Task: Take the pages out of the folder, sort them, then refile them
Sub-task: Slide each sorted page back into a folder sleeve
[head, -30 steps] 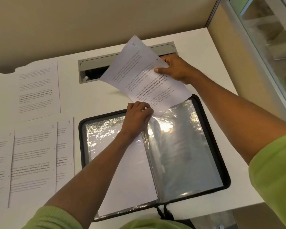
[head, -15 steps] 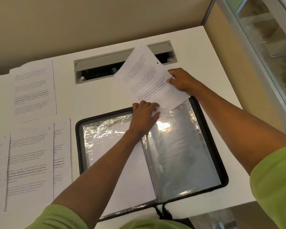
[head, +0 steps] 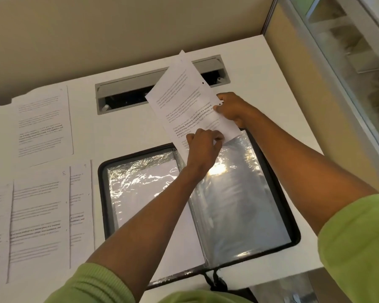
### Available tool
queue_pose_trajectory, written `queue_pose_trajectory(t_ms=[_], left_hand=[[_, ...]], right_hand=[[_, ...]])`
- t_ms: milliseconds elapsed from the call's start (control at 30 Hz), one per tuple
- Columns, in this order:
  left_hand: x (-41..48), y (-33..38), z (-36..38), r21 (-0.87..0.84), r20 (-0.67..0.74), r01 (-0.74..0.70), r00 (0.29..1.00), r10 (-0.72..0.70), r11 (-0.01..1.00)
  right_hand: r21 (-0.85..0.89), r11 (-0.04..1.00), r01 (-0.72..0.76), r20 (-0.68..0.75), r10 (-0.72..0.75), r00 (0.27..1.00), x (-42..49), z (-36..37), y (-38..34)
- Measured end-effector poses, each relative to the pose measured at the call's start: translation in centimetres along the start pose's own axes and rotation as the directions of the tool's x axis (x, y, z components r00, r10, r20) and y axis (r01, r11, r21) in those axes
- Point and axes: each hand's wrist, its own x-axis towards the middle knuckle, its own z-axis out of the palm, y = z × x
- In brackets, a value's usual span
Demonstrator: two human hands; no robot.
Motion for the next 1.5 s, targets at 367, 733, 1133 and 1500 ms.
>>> queue_pose_trajectory(t_ms=[367, 733, 1133, 1500], left_hand=[[1.0, 2.7, 1.9, -0.151, 0.107, 0.046, 0.994, -0.03, 0.987], [0.8, 4.0, 2.1, -0.399, 0.113, 0.223, 0.975, -0.193, 0.89], [0.6, 4.7, 1.4, -0.558, 0.162, 0.386, 0.919, -0.359, 0.735], [1.5, 4.5, -0.2, -0.68, 0.271, 0.485, 0.863, -0.426, 0.551]], right_hand=[[0.028, 0.997, -0.078, -0.02, 0.078, 0.997, -0.3, 0.0, 1.5], [0.177, 0.973, -0.146, -0.009, 0.15, 0.989, -0.5, 0.2, 0.9], [0.157, 0.948, -0.277, 0.028, 0.276, 0.961, -1.2, 0.4, -0.6], [-0.017, 0.984, -0.176, 0.111, 0.177, 0.978, -3.3, -2.3, 1.5]])
